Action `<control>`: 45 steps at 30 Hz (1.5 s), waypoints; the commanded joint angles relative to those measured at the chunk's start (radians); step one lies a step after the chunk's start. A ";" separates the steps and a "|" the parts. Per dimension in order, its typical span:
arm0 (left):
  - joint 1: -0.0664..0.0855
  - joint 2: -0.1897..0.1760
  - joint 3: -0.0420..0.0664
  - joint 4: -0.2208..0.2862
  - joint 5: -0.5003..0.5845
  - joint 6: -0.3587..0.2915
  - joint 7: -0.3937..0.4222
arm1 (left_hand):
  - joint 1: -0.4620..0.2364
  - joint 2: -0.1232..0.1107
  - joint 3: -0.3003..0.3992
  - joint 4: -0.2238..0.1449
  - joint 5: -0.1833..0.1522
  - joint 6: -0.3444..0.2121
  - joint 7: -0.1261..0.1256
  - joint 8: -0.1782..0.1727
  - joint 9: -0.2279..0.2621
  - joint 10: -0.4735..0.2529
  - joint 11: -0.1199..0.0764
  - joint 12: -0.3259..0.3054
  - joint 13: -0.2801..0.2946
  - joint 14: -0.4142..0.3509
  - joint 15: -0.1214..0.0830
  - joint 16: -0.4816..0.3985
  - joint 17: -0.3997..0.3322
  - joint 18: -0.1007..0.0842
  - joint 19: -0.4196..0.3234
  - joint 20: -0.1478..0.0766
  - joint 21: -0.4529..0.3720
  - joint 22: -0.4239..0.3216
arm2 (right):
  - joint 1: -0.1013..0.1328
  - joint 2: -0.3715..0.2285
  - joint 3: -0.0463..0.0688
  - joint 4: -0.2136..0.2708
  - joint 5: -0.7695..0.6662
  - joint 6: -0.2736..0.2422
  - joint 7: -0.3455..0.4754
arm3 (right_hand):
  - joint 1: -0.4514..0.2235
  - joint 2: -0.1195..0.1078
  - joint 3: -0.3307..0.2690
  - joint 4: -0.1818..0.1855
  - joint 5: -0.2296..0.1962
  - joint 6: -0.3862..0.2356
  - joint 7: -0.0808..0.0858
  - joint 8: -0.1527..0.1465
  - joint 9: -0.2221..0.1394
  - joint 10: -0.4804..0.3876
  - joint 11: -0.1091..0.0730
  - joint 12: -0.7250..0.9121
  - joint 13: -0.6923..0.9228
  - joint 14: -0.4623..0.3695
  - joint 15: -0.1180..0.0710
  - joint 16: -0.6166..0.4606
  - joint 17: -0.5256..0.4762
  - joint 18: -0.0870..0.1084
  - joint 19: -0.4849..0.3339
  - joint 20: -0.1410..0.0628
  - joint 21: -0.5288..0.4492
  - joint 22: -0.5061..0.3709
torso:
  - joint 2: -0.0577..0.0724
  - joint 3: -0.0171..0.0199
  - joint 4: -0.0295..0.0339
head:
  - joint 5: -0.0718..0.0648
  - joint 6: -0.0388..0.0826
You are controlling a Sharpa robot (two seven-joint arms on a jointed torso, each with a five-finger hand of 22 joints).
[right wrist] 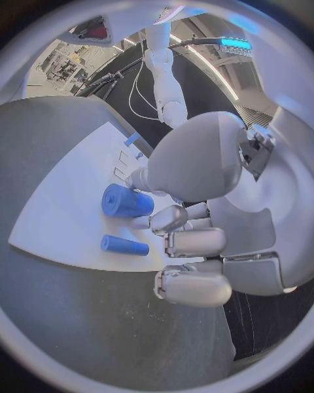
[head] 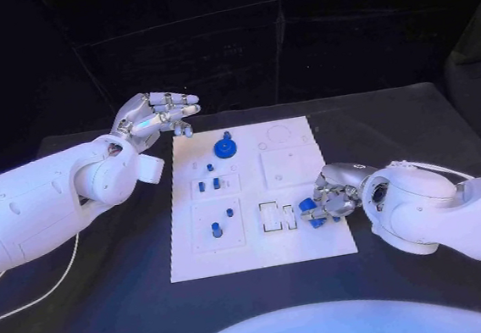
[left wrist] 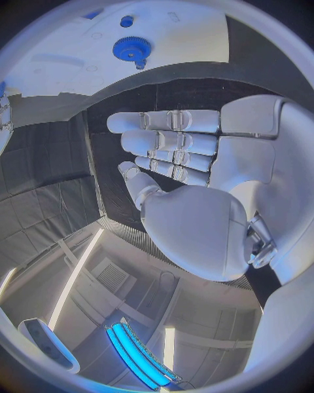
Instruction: Assemble the parts on the task board
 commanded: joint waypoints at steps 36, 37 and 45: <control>0.001 0.011 0.001 0.001 0.004 0.021 0.006 | -0.010 0.000 -0.004 0.003 0.002 -0.010 0.001 0.005 -0.001 -0.007 0.002 0.005 -0.001 -0.002 0.003 -0.004 -0.002 0.013 -0.006 0.003 -0.003 -0.002 | 0.001 0.117 0.000 0.003 0.182 -0.136 -0.010 | -0.040 0.064 -0.054 0.000 0.021 0.021 -0.021 0.012 0.044 0.028 -0.017 -0.003 0.032 0.060 -0.015 0.004 0.014 -0.010 0.010 -0.013 0.012 0.015 | 0.001 -0.0017 0.0004 | 0.010 -0.002; 0.001 0.011 0.001 0.001 0.004 0.021 0.006 | -0.010 0.000 -0.004 0.003 0.002 -0.010 0.001 0.005 -0.001 -0.007 0.002 0.005 -0.001 -0.002 0.003 -0.004 -0.002 0.013 -0.006 0.003 -0.003 -0.002 | 0.002 0.121 0.000 0.001 0.182 -0.138 -0.011 | -0.042 0.065 -0.057 0.000 0.016 0.021 -0.021 0.012 0.045 0.028 -0.017 -0.004 0.033 0.060 -0.015 0.004 0.013 -0.010 0.010 -0.013 0.012 0.016 | 0.001 -0.0016 -0.0001 | 0.011 -0.002; 0.002 0.011 0.001 0.002 0.004 0.022 0.005 | -0.010 0.000 -0.004 0.003 0.002 -0.010 0.001 0.005 -0.001 -0.007 0.002 0.005 -0.001 -0.002 0.003 -0.004 -0.002 0.013 -0.006 0.003 -0.003 -0.002 | 0.005 0.142 0.000 -0.022 0.158 -0.105 -0.035 | -0.167 0.042 -0.121 0.001 -0.309 0.003 -0.015 0.001 0.058 -0.006 -0.013 -0.086 -0.021 0.056 -0.013 -0.004 0.001 -0.007 0.000 -0.012 0.000 -0.006 | 0.000 -0.0016 -0.0008 | 0.013 -0.003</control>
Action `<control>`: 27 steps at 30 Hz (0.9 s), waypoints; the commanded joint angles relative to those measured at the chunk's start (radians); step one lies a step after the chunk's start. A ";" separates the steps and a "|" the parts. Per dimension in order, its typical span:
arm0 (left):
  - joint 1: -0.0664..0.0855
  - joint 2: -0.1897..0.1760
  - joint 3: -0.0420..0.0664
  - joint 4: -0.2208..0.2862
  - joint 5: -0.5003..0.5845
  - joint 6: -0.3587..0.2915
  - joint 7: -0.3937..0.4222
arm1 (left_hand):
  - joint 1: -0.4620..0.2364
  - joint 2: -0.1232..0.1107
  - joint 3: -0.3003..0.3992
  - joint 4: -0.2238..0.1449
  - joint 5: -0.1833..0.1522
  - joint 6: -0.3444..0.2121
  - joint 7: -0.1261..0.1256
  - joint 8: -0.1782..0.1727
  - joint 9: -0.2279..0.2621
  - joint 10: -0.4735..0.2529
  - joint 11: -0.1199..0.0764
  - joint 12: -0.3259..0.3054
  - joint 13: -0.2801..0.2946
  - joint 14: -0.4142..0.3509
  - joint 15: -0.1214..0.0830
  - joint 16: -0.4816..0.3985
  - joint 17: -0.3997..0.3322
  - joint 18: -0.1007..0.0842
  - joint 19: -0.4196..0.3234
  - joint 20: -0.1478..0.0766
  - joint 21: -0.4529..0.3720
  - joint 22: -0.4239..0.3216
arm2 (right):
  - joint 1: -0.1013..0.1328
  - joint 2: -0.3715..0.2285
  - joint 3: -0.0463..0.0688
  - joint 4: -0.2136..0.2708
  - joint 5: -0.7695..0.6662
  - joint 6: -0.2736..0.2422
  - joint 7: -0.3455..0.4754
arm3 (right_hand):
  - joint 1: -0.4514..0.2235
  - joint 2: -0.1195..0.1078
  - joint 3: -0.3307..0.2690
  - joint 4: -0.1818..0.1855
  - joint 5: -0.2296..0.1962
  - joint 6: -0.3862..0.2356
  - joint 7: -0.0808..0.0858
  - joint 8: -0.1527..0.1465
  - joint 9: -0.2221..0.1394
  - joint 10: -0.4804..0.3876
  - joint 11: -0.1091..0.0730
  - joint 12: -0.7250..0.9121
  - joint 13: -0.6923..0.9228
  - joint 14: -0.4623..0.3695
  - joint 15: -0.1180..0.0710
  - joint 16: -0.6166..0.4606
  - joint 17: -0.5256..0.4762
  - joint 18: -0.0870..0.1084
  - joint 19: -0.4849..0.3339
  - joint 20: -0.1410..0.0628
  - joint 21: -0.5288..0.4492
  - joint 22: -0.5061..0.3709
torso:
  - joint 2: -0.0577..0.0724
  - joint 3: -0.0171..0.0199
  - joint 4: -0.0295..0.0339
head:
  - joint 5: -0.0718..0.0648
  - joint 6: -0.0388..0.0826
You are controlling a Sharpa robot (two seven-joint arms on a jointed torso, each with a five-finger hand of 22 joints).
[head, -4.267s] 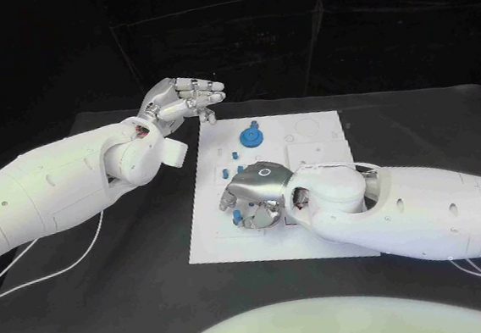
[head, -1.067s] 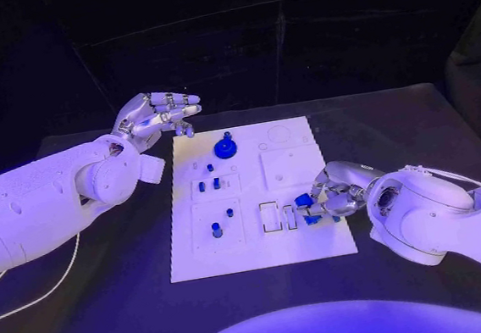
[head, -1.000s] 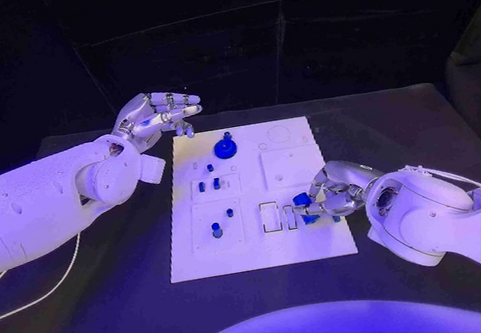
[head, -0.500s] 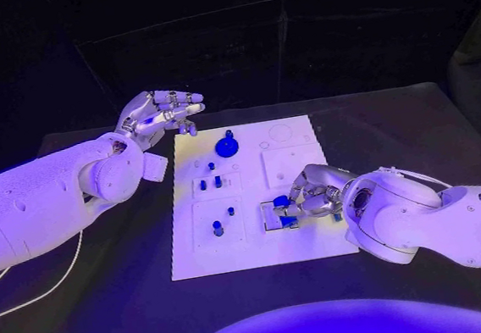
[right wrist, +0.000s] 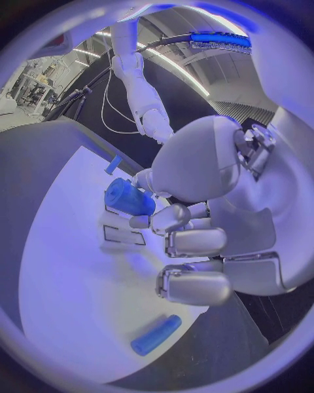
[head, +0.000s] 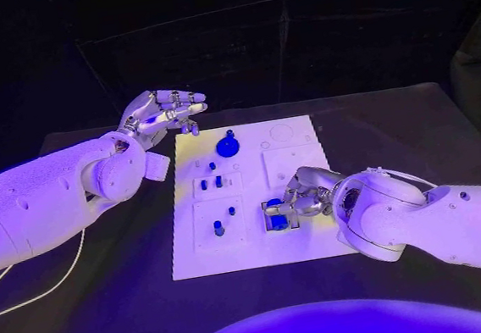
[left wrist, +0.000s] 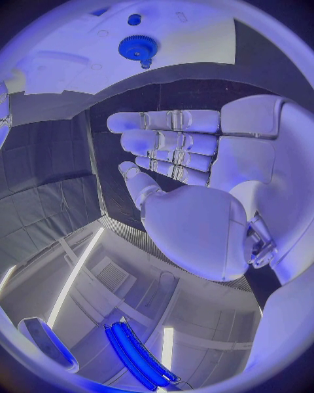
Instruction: Assemble the parts on the task board
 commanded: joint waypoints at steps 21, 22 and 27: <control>0.002 -0.003 0.001 0.002 0.004 0.014 0.002 | -0.010 0.000 -0.004 0.002 0.003 -0.007 -0.004 0.006 -0.001 -0.008 0.001 0.006 -0.001 -0.002 0.002 -0.003 -0.002 0.014 -0.005 0.003 -0.004 -0.002 | 0.006 -0.031 0.000 0.037 -0.085 0.006 0.039 | 0.132 -0.122 0.167 -0.076 -0.074 -0.033 0.017 -0.019 0.011 -0.052 0.012 -0.118 -0.077 0.059 0.005 -0.001 0.023 -0.006 -0.009 0.009 -0.013 -0.010 | 0.000 0.0014 -0.0019 | 0.000 -0.003; 0.002 -0.003 0.001 0.002 0.004 0.014 0.002 | -0.010 0.000 -0.004 0.002 0.003 -0.007 -0.004 0.006 -0.001 -0.008 0.001 0.006 -0.001 -0.002 0.002 -0.003 -0.002 0.014 -0.005 0.003 -0.004 -0.002 | 0.006 -0.034 0.000 0.039 -0.089 0.003 0.040 | 0.143 -0.118 0.166 -0.081 -0.073 -0.032 0.017 -0.019 0.011 -0.051 0.012 -0.117 -0.076 0.059 0.005 -0.001 0.023 -0.006 -0.009 0.008 -0.013 -0.010 | -0.001 0.0012 -0.0021 | -0.001 -0.002; 0.002 -0.004 0.001 0.002 0.004 0.013 0.002 | -0.009 0.000 -0.004 0.002 0.003 -0.008 -0.004 0.006 -0.001 -0.009 0.001 0.007 -0.001 -0.002 0.002 -0.003 -0.002 0.014 -0.005 0.003 -0.004 -0.003 | 0.006 -0.056 0.000 0.050 -0.098 -0.025 0.048 | 0.169 -0.101 0.160 -0.096 -0.047 -0.031 0.017 -0.018 0.014 -0.046 0.011 -0.113 -0.071 0.059 0.005 -0.002 0.024 -0.006 -0.008 0.008 -0.012 -0.007 | -0.001 0.0012 -0.0023 | -0.001 -0.001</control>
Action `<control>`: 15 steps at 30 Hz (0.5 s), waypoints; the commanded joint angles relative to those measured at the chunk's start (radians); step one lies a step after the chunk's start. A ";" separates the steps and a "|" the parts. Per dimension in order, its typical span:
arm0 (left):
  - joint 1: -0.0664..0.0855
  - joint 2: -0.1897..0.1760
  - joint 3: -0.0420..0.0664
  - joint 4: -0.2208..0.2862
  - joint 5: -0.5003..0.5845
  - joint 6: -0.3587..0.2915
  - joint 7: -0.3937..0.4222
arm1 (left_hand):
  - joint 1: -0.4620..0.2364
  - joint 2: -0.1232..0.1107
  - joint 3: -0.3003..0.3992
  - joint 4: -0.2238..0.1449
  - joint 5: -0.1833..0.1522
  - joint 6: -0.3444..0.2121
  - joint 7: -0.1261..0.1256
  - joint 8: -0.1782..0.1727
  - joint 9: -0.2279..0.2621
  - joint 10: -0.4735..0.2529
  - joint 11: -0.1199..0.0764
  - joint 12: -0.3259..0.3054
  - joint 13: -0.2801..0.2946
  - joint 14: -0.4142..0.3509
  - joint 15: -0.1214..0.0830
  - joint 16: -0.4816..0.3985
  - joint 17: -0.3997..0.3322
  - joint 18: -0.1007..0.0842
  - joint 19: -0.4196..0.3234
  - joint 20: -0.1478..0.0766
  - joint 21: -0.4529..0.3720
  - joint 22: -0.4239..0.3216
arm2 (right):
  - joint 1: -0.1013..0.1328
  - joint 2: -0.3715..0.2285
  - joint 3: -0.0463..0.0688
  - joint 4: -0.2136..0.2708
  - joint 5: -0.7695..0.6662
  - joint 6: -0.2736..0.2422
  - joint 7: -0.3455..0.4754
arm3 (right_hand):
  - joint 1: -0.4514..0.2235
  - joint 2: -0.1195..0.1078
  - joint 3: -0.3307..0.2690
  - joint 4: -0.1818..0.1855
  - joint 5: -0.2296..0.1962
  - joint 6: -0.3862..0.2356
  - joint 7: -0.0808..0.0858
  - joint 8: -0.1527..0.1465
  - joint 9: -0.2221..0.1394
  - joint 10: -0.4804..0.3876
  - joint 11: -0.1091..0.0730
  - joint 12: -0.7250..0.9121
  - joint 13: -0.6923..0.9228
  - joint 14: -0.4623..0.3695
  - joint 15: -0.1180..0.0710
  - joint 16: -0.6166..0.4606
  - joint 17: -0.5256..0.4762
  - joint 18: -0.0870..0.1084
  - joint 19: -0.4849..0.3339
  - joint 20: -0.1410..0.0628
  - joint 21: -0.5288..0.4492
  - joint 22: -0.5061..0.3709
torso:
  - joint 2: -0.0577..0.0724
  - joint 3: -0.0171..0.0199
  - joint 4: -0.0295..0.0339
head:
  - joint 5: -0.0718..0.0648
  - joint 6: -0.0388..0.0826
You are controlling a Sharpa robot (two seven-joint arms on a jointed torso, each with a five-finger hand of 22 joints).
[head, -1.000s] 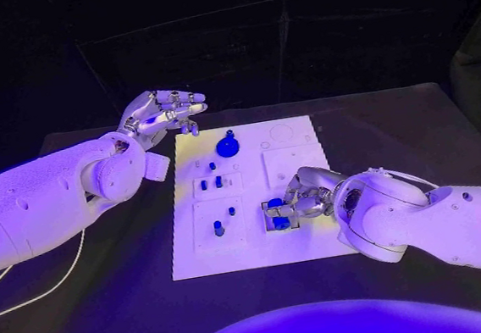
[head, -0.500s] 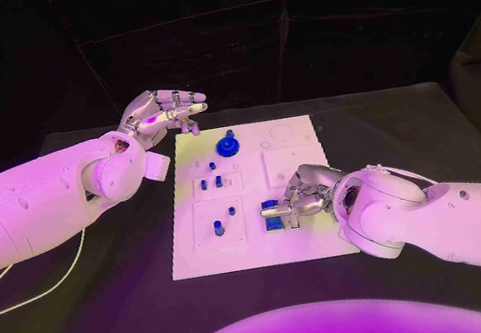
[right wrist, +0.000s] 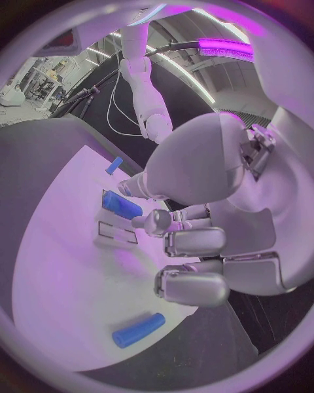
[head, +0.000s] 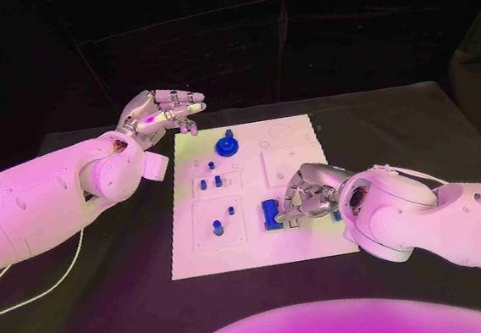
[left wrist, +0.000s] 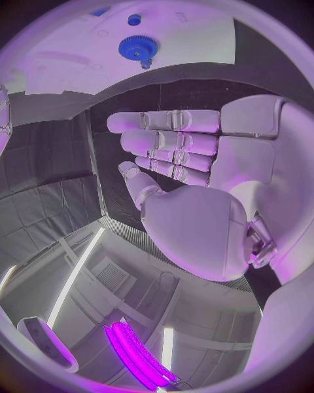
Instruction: Assemble the parts on the task board
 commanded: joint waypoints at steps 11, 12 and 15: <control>0.001 -0.003 0.001 0.001 0.004 0.007 0.005 | -0.010 0.000 -0.004 0.002 0.003 -0.004 0.000 0.006 -0.001 -0.009 0.001 0.007 -0.001 -0.002 0.002 -0.003 -0.001 0.014 -0.005 0.003 -0.004 -0.001 | 0.002 -0.157 0.000 0.040 0.109 -0.092 0.127 | 0.004 0.057 -0.040 0.029 0.219 -0.027 0.014 -0.041 -0.023 -0.001 0.012 -0.024 -0.012 0.059 0.013 -0.006 0.022 -0.006 0.001 0.007 0.001 -0.001 | -0.004 0.0004 -0.0119 | -0.023 0.014; 0.001 -0.003 0.001 0.001 0.004 0.006 0.005 | -0.010 0.000 -0.004 0.002 0.003 -0.004 0.000 0.006 -0.001 -0.009 0.001 0.007 -0.001 -0.002 0.002 -0.003 -0.001 0.014 -0.005 0.003 -0.004 -0.001 | 0.002 -0.172 0.000 0.042 0.111 -0.086 0.132 | 0.010 0.060 -0.041 0.028 0.223 -0.027 0.016 -0.047 -0.028 -0.001 0.014 -0.025 -0.012 0.059 0.014 -0.006 0.023 -0.006 0.001 0.008 0.001 0.000 | -0.005 0.0005 -0.0130 | -0.025 0.013; 0.001 -0.004 0.000 0.001 0.004 0.005 0.004 | -0.010 0.000 -0.004 0.002 0.003 -0.004 0.000 0.006 -0.001 -0.009 0.001 0.007 -0.001 -0.002 0.002 -0.003 -0.001 0.014 -0.005 0.003 -0.004 -0.001 | 0.002 -0.210 0.000 0.046 0.087 -0.057 0.138 | 0.027 0.067 -0.043 0.022 0.230 -0.023 0.018 -0.059 -0.039 0.001 0.015 -0.026 -0.012 0.059 0.016 -0.006 0.025 -0.006 0.002 0.010 0.002 0.002 | -0.003 0.0002 -0.0134 | -0.033 0.016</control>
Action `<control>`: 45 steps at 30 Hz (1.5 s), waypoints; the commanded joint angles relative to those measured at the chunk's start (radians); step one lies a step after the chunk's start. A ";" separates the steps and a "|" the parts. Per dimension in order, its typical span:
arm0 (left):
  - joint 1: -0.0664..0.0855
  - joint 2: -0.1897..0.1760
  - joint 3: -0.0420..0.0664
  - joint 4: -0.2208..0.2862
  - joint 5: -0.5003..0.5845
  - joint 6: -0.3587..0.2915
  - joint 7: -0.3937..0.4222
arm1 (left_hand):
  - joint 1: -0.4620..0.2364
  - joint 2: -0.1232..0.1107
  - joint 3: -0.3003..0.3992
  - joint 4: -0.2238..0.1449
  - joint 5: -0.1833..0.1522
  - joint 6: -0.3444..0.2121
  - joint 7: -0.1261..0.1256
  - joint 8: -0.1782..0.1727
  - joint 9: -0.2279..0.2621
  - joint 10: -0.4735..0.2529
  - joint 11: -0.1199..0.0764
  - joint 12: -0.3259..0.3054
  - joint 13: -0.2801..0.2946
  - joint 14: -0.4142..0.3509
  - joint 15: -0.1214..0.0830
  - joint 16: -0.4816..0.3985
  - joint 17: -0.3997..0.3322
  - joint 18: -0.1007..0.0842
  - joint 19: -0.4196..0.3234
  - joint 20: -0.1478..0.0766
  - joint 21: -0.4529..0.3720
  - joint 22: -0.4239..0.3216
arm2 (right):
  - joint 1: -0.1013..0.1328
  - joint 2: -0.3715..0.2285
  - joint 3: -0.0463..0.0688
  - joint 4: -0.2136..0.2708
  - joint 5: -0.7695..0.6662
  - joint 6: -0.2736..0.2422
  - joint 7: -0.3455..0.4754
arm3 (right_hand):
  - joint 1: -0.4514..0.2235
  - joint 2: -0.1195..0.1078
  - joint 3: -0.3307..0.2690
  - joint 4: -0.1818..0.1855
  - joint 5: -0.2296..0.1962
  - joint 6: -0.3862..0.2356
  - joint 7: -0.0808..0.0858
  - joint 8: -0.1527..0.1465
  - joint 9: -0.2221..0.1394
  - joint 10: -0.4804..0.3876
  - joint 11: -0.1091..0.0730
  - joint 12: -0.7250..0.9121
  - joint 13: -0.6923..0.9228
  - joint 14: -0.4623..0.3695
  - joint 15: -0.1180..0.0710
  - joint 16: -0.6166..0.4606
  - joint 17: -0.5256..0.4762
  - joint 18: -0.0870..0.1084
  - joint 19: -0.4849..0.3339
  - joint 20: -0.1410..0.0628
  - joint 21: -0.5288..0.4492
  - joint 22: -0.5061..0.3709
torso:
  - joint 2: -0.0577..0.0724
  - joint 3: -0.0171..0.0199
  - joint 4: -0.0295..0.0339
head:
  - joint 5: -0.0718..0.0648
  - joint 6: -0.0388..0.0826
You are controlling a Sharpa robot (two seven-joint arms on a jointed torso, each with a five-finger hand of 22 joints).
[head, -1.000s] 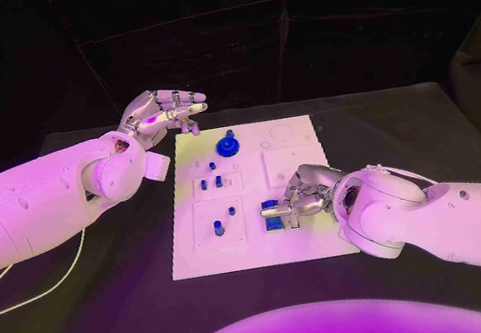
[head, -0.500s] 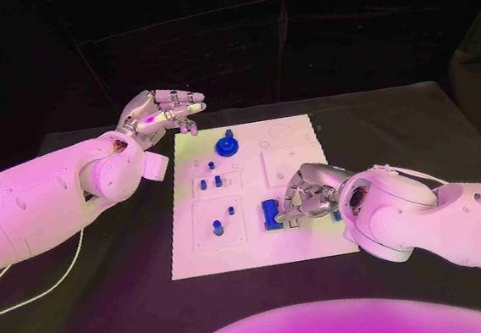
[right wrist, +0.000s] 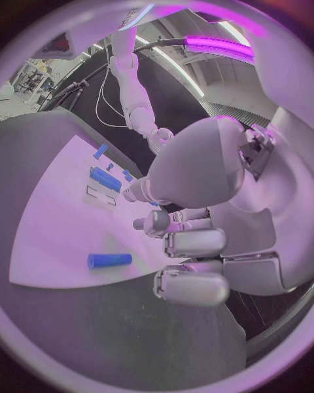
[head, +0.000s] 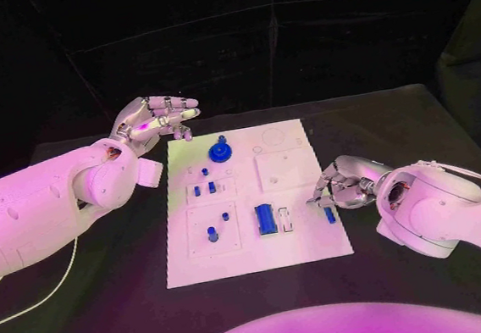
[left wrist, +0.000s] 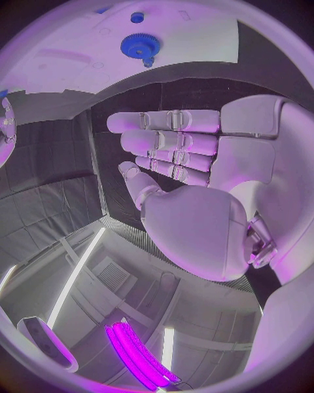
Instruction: Assemble the parts on the task board
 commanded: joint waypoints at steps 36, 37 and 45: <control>0.000 0.004 0.000 -0.001 0.004 0.013 0.004 | -0.007 0.001 -0.003 0.000 0.003 -0.004 0.000 0.007 -0.001 -0.009 0.001 0.009 -0.001 -0.003 0.002 -0.003 -0.002 0.014 -0.005 0.003 -0.005 -0.002 | -0.002 0.014 -0.001 -0.066 -0.238 0.256 -0.087 | 0.061 -0.001 -0.054 -0.017 0.014 0.084 -0.018 -0.002 0.000 0.013 -0.010 -0.007 0.005 0.059 -0.003 -0.011 0.023 -0.007 0.000 0.001 0.003 0.008 | 0.000 -0.0007 0.0009 | -0.022 -0.009; 0.000 0.004 0.000 -0.001 0.004 0.013 0.004 | -0.007 0.001 -0.003 0.000 0.003 -0.004 0.000 0.007 -0.001 -0.009 0.001 0.009 -0.001 -0.003 0.002 -0.003 -0.002 0.014 -0.005 0.003 -0.005 -0.002 | -0.002 0.015 -0.001 -0.066 -0.240 0.258 -0.087 | 0.061 -0.001 -0.054 -0.017 0.014 0.084 -0.018 -0.002 0.000 0.013 -0.010 -0.007 0.005 0.059 -0.003 -0.011 0.023 -0.007 0.000 0.001 0.003 0.008 | 0.000 -0.0007 0.0009 | -0.022 -0.009; 0.000 0.003 0.000 -0.001 0.004 0.014 0.003 | -0.007 0.001 -0.003 0.000 0.003 -0.004 0.000 0.007 -0.001 -0.009 0.001 0.009 -0.001 -0.003 0.002 -0.003 -0.002 0.014 -0.005 0.003 -0.005 -0.002 | -0.005 0.037 -0.002 -0.072 -0.289 0.291 -0.099 | 0.090 -0.001 -0.055 -0.036 0.011 0.087 -0.020 -0.001 0.009 0.013 -0.013 -0.009 0.005 0.059 -0.006 -0.011 0.024 -0.008 0.002 -0.002 0.004 0.013 | 0.000 -0.0007 0.0012 | -0.020 -0.013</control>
